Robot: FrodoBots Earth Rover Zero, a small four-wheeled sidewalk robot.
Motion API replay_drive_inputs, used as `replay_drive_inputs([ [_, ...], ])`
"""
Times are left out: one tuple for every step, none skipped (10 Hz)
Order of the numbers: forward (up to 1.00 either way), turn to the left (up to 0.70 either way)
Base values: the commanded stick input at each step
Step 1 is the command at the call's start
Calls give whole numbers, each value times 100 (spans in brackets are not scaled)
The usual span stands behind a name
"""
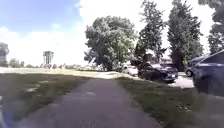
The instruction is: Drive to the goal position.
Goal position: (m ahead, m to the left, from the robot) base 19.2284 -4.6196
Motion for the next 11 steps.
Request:
replay_drive_inputs([
  [70,0],
  [70,0],
  [70,0],
  [70,0],
  [70,0],
  [70,0],
  [70,0],
  [70,20],
  [70,35],
  [70,35],
  [70,29],
])
